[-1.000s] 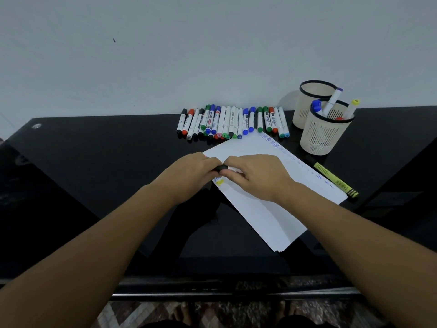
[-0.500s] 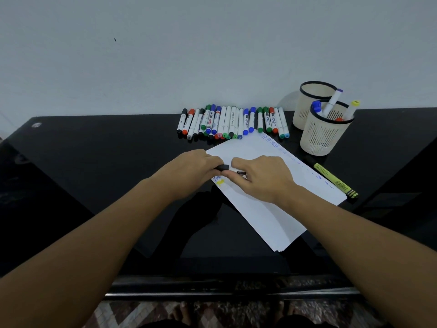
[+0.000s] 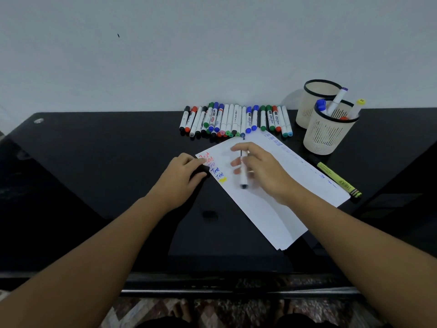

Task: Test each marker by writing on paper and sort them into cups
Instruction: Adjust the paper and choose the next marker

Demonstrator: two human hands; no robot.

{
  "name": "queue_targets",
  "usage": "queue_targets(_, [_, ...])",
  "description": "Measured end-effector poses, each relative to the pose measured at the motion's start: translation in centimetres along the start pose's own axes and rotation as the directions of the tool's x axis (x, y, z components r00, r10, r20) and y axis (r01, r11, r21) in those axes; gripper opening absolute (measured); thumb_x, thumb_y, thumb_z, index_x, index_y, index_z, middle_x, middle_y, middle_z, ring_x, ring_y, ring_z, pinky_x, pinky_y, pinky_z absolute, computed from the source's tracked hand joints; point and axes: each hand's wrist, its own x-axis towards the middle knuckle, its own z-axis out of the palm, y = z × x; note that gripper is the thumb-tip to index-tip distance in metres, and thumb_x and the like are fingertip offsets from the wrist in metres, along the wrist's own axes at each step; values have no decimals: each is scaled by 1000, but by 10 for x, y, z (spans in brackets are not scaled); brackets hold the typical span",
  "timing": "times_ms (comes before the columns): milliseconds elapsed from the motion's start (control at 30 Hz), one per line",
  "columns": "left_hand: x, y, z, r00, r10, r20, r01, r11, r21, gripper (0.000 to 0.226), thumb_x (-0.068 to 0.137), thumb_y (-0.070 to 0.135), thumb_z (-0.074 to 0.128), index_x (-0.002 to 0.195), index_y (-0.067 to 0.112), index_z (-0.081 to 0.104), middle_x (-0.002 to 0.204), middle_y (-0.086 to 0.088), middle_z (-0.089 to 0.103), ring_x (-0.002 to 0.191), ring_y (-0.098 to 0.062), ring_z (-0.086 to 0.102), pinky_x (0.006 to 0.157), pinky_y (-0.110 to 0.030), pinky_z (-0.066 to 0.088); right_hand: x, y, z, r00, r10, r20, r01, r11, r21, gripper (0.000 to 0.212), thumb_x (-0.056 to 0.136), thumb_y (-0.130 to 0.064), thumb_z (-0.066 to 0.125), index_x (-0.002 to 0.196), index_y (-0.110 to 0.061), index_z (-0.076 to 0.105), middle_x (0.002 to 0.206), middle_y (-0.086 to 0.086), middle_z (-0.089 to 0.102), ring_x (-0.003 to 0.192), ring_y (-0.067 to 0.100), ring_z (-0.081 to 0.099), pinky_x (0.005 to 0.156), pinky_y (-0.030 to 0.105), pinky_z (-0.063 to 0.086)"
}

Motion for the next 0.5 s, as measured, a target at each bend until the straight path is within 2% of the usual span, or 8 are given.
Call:
queue_targets(67, [-2,1,8,998,24,-61,-24,1000,-4,42,102,26,60,143,19,57,120,-4,53,105,-20,50,93,-31,44,-2,2,4,999,31,14,-33,992,122,32,106,-12,45,125,-35,57,108,-3,76,104,11,71,102,37,51])
queue_targets(133, [-3,0,11,995,46,-89,-47,999,-7,43,101,23,60,145,21,56,117,-4,53,101,-22,51,91,-32,45,-5,6,7,1000,11,-19,-9,996,89,34,100,-9,62,121,-34,52,103,1,77,101,12,70,92,31,50])
queue_targets(200, [-2,-1,11,995,41,-88,-43,999,-16,45,101,28,60,146,24,55,117,-3,52,101,-21,51,91,-33,46,-6,10,11,997,6,-79,2,995,100,31,96,-17,72,113,-33,52,95,6,77,95,16,70,86,32,49])
queue_targets(267, [-2,-1,10,997,18,-72,-20,999,-29,47,101,39,59,147,27,53,119,0,50,105,-18,49,94,-31,45,-7,12,15,989,-12,-146,34,988,150,12,102,-29,65,110,-29,56,83,4,72,89,20,72,92,39,51])
queue_targets(300, [-2,0,9,998,6,-61,-8,999,-33,49,100,44,58,147,29,53,121,2,48,107,-16,48,94,-30,44,-8,13,16,985,-24,-171,53,985,167,10,105,-35,59,111,-27,60,78,4,68,83,19,71,91,39,54])
queue_targets(367, [-2,0,9,999,-5,-43,3,1000,-29,52,99,52,56,147,32,51,123,4,47,110,-13,46,95,-27,42,-8,14,17,980,-42,-194,71,987,143,23,106,-42,53,113,-26,69,71,-2,62,73,14,63,82,32,50])
queue_targets(433, [-1,0,9,1000,-8,-30,8,1000,-21,54,98,57,53,147,35,51,125,5,45,111,-11,45,95,-26,40,-9,13,18,979,-55,-196,78,990,114,23,106,-39,55,110,-26,74,71,-9,61,72,10,60,76,28,49])
queue_targets(500, [-1,-1,9,1000,-5,-27,5,1000,-10,55,96,62,52,146,38,52,125,7,44,111,-10,44,94,-26,41,-9,12,18,978,-68,-195,84,993,79,17,105,-29,58,106,-25,75,78,-9,68,75,10,66,77,30,54])
